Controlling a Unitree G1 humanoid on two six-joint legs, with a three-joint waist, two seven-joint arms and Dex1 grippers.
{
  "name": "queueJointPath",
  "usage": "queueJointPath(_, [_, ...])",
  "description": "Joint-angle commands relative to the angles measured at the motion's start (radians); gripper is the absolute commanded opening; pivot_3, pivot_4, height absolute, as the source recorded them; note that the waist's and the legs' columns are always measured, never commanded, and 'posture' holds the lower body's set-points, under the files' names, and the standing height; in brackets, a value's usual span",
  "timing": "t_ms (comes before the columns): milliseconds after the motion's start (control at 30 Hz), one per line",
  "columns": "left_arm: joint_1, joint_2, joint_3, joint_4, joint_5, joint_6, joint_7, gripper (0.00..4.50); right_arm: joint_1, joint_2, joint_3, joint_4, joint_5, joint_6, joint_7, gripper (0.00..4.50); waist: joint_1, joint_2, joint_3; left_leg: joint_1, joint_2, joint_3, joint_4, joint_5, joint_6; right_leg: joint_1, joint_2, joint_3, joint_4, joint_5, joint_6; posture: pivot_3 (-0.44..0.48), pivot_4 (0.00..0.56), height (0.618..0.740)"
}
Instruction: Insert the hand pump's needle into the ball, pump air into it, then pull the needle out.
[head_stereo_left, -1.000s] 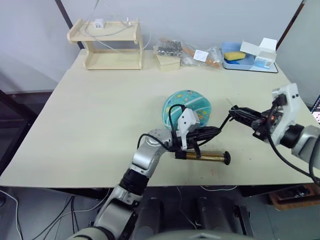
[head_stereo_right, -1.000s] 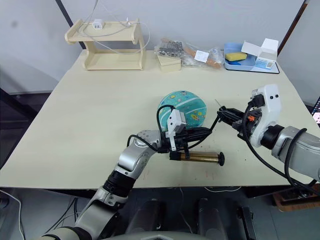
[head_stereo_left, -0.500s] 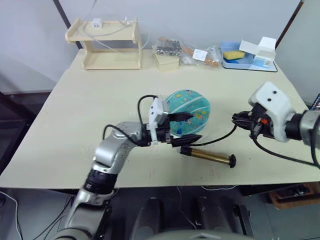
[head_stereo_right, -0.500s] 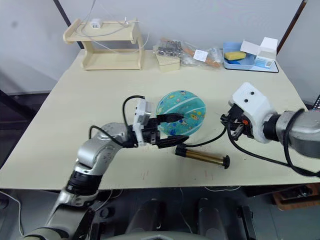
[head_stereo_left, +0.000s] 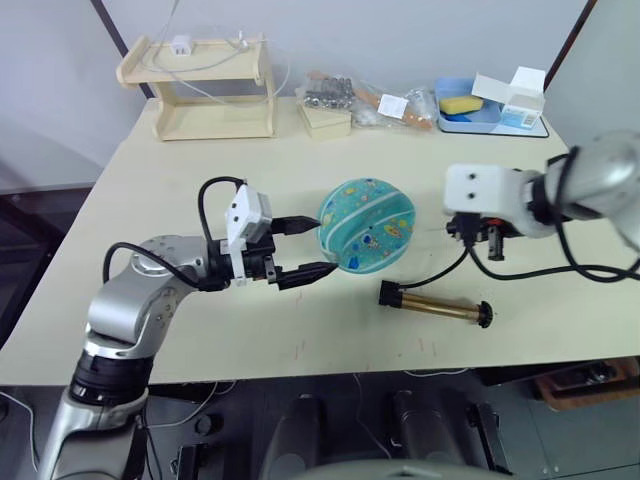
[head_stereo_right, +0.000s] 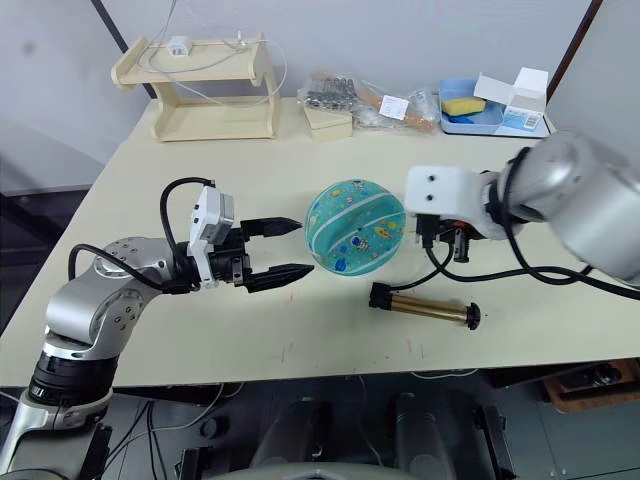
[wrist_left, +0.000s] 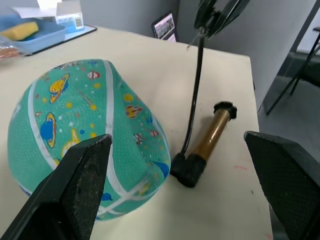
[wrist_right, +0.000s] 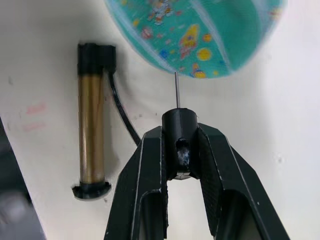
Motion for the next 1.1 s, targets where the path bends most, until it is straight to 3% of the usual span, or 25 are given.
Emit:
queueJointPath(33, [0.006, 0.021, 0.029, -0.046, -0.015, 0.014, 0.028, 4.5, -0.058, 0.063, 0.061, 0.053, -0.142, -0.045, 0.104, 0.31, 0.001, 0.0, 0.0, 0.0, 0.0, 0.0, 0.0, 0.0, 0.0, 0.0, 0.0, 0.0, 0.0, 0.0, 0.0, 0.0, 0.15, 0.74])
queueJointPath(400, [-0.061, 0.009, -0.016, -0.061, 0.021, 0.12, 0.194, 4.5, -0.085, 0.247, 0.093, 0.208, -0.386, -0.144, 0.262, 0.31, 0.001, 0.0, 0.0, 0.0, 0.0, 0.0, 0.0, 0.0, 0.0, -0.001, 0.0, 0.0, 0.003, 0.0, 0.0, 0.0, 0.15, 0.74])
queueJointPath(633, [-0.148, -0.102, -0.12, -0.007, 0.128, 0.185, 0.382, 4.5, -0.051, 0.302, 0.055, 0.211, -0.433, -0.096, 0.275, 0.31, 0.002, 0.0, 0.0, 0.0, -0.001, 0.0, 0.001, 0.0, 0.0, -0.001, 0.0, 0.0, 0.004, 0.0, 0.0, 0.0, 0.15, 0.74])
queueJointPath(867, [-0.178, -0.181, -0.224, 0.083, 0.271, 0.134, 0.468, 4.5, -0.025, 0.347, 0.03, 0.212, -0.453, -0.037, 0.254, 0.31, 0.002, 0.0, 0.0, 0.001, -0.001, -0.001, 0.002, 0.0, 0.0, -0.002, 0.0, 0.001, 0.01, 0.0, -0.001, 0.0, 0.15, 0.74])
queueJointPath(967, [-0.17, -0.205, -0.221, 0.103, 0.289, 0.13, 0.487, 3.65, -0.021, 0.377, 0.028, 0.221, -0.453, -0.011, 0.24, 0.31, 0.003, 0.0, 0.0, 0.002, -0.002, 0.0, 0.003, 0.0, 0.0, -0.002, 0.0, 0.001, 0.014, 0.0, -0.001, 0.0, 0.15, 0.74])
queueJointPath(1100, [-0.164, -0.224, -0.207, 0.115, 0.285, 0.14, 0.479, 1.84, -0.022, 0.413, 0.031, 0.246, -0.459, 0.002, 0.226, 0.31, 0.003, 0.0, 0.0, 0.002, -0.002, -0.001, 0.007, 0.0, 0.0, -0.002, 0.0, 0.001, 0.017, 0.0, -0.001, 0.0, 0.15, 0.74])
